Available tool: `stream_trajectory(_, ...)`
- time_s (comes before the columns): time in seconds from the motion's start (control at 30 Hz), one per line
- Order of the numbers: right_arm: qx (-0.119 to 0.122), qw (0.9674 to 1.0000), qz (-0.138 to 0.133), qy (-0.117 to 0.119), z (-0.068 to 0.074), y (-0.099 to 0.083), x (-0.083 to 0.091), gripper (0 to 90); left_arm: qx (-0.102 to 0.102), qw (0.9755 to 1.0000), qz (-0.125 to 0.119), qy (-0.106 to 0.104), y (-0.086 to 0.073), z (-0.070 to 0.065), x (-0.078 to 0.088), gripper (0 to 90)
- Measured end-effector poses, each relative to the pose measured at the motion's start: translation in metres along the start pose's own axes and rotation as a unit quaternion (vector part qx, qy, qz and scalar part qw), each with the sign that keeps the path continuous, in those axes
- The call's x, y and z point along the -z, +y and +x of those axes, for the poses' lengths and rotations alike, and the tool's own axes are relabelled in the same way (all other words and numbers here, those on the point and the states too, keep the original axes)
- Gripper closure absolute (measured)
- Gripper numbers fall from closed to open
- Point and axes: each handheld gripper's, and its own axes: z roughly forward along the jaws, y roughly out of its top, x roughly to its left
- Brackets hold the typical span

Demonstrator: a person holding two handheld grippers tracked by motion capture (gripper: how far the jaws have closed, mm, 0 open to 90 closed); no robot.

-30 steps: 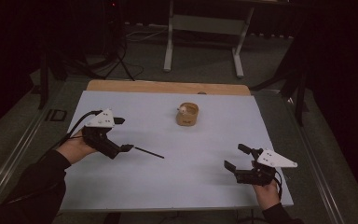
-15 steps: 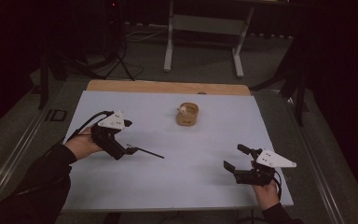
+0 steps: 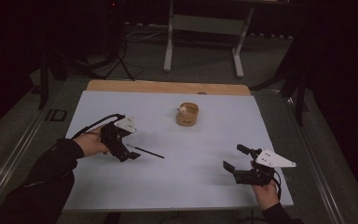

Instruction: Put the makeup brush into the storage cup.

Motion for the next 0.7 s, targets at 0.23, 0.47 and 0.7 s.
stream_trajectory(0.23, 0.0, 1.0, 0.0, 0.001, 0.0, 0.0, 0.0, 13.9, -0.017, 0.9996, 0.015, -0.019, 0.006, 0.005, -0.007, 3.4)
stream_trajectory(0.47, -0.002, 1.0, -0.001, 0.003, 0.0, 0.0, 0.0, 13.8, -0.035, 0.9979, 0.046, -0.029, 0.013, 0.008, -0.014, 3.4)
stream_trajectory(0.7, -0.004, 1.0, 0.0, 0.004, -0.001, 0.0, 0.0, 13.9, -0.038, 0.9968, 0.067, -0.025, 0.019, 0.012, -0.02, 3.3)
